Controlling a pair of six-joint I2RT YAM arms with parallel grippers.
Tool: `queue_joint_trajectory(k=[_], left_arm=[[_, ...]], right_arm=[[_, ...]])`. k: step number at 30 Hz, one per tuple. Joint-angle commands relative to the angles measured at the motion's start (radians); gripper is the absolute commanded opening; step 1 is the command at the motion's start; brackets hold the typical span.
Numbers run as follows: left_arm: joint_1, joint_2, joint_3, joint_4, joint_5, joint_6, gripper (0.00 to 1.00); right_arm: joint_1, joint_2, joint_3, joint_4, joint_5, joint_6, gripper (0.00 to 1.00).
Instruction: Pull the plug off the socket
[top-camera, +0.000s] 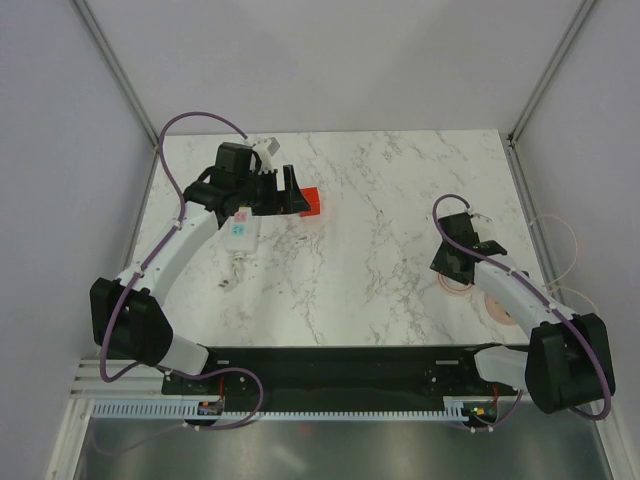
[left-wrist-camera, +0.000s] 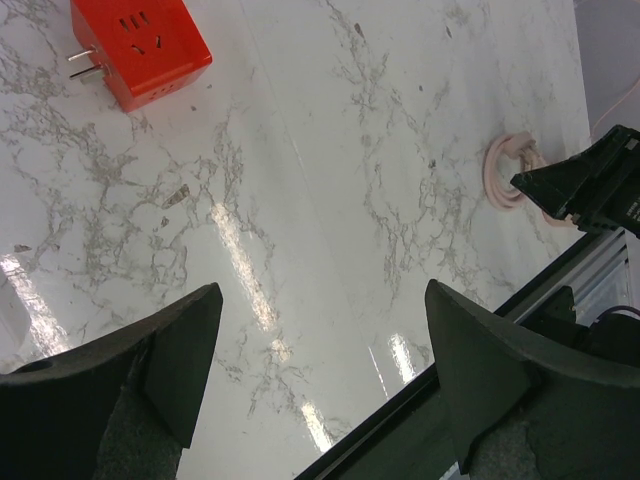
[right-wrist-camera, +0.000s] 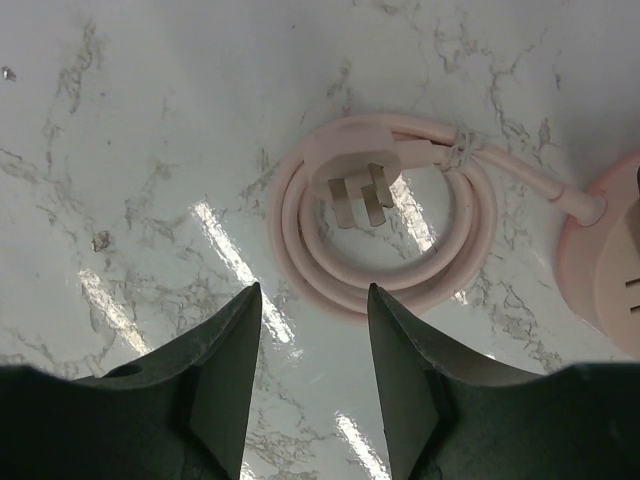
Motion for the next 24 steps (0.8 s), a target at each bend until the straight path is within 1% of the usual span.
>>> queue_joint_trajectory(k=[1,4,8,13,16,17,18,21,24], left_arm=[[-0.007,-0.023,-0.001,0.039,0.035,-0.025,0.89],[-0.007,-0.024,-0.001,0.039,0.033,-0.022,0.89],[-0.010,-0.023,-0.001,0.039,0.032,-0.022,0.89],[-0.017,-0.018,-0.001,0.039,0.035,-0.020,0.89],[-0.017,-0.014,-0.001,0.039,0.036,-0.020,0.89],[-0.015,-0.015,-0.001,0.039,0.038,-0.020,0.89],[-0.017,-0.014,-0.001,0.039,0.038,-0.020,0.89],[-0.015,-0.012,-0.001,0.039,0.038,-0.020,0.89],[-0.015,-0.009,-0.001,0.041,0.040,-0.020,0.88]], right_arm=[[-0.007,0.031,0.002,0.018,0.050,0.023,0.54],[-0.007,0.071,0.004,0.055,0.050,0.011,0.53],[-0.009,0.134,0.004,0.129,-0.001,-0.026,0.53],[-0.007,0.215,0.022,0.159,0.004,-0.055,0.53],[-0.007,0.237,0.020,0.178,-0.018,-0.066,0.51],[-0.007,0.240,0.020,0.181,-0.027,-0.068,0.45],[-0.009,0.244,0.022,0.184,-0.039,-0.072,0.44],[0.000,0.255,0.027,0.202,-0.088,-0.094,0.32],[0.052,0.257,0.039,0.211,-0.085,-0.100,0.26]])
